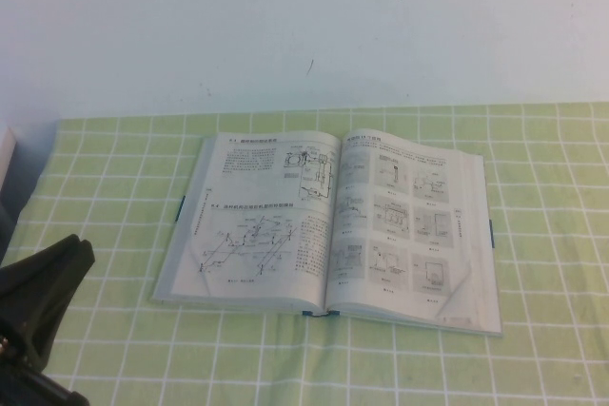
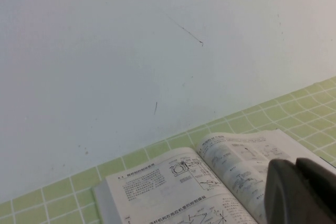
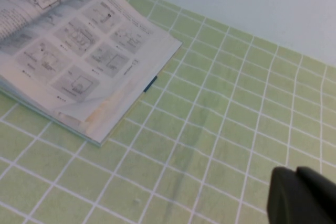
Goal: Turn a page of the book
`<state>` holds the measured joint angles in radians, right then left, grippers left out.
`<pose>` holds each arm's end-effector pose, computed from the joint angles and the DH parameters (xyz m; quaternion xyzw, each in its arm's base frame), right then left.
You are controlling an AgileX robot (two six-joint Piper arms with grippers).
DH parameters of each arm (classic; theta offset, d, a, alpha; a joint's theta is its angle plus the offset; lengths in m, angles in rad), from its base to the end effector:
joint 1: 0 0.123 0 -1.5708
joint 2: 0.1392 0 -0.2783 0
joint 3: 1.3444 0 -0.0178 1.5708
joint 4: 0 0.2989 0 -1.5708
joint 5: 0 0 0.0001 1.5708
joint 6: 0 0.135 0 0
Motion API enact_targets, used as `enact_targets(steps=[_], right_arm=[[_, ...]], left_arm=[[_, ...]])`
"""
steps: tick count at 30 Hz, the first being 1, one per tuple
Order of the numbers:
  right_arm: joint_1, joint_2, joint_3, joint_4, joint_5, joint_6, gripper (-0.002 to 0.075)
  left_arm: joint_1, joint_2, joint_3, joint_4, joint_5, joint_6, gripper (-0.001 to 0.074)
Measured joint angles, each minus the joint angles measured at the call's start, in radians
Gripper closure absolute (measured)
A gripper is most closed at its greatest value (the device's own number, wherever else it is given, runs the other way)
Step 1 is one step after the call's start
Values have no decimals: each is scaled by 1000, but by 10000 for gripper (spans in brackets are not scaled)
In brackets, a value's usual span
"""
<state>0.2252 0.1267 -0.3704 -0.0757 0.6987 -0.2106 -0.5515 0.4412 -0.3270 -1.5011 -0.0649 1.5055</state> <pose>0.1323 0.0236 0.2617 -0.1880 0.8022 -0.0323 0.5657 0.1759 -0.0981 0.2823 0.1744 0.6934 -0.1664 0.6790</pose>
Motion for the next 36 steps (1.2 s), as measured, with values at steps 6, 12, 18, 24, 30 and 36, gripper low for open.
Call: enact_targets(steps=[6,12,18,24,30,36], right_arm=[[0,0,0,0,9,0,727],[0,0,0,2,9,2,727],[0,0,0,2,10,2,727],[0,0,0,4,10,2,727],[0,0,0,4,12,2,727],[0,0,0,6,12,2,727]], left_arm=[[0,0,0,0,0,0,738],[0,0,0,0,0,0,738],[0,-2,4,-2,-6,0,738],[41,-8,39,-89,-81,-2,738],[67,-8,57,-133,-107,-2,738],[67,-8,61,-133,-166,10,738]])
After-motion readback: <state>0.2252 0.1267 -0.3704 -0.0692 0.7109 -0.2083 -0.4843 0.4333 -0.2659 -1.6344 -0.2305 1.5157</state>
